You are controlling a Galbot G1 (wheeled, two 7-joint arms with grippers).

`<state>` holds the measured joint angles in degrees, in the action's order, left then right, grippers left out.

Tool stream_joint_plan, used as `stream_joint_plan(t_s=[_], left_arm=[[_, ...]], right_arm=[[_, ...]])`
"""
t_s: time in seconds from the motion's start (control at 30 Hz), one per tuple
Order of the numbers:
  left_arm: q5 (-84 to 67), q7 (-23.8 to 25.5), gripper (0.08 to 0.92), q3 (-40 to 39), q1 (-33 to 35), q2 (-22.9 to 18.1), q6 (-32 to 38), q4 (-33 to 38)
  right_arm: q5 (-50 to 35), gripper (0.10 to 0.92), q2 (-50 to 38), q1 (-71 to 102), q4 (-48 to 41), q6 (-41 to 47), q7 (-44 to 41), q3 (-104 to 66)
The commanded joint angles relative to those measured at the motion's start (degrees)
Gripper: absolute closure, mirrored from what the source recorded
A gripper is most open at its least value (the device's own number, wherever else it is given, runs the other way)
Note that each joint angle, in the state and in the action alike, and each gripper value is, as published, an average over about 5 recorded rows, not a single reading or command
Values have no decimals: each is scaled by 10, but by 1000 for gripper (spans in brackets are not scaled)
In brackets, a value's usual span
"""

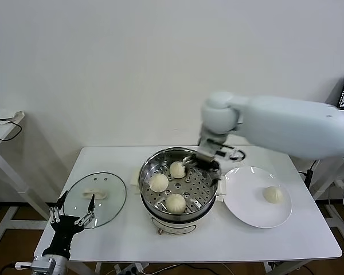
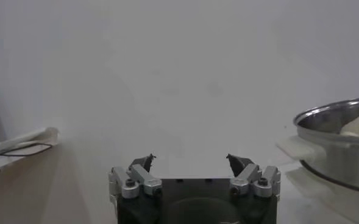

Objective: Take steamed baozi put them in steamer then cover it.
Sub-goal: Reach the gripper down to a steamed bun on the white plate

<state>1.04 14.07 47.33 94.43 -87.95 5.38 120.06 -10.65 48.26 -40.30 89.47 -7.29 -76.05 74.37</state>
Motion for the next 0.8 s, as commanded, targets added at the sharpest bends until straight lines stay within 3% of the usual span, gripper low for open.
stream_joint_plan(t_s=[0.03,0.33,0.8], left_arm=[[3,-1,177,-7,5,3,1,9],[8,-3,177,-19,4,3,2,9],[11,-5,177,-22,-1,3,2,2]], right_arm=[[0,203,-188,41,-38,148,-20,-29],[123,203,-223,247,-149,166,-6,-200],[238,203,-141,436,-277,145,23,-399]])
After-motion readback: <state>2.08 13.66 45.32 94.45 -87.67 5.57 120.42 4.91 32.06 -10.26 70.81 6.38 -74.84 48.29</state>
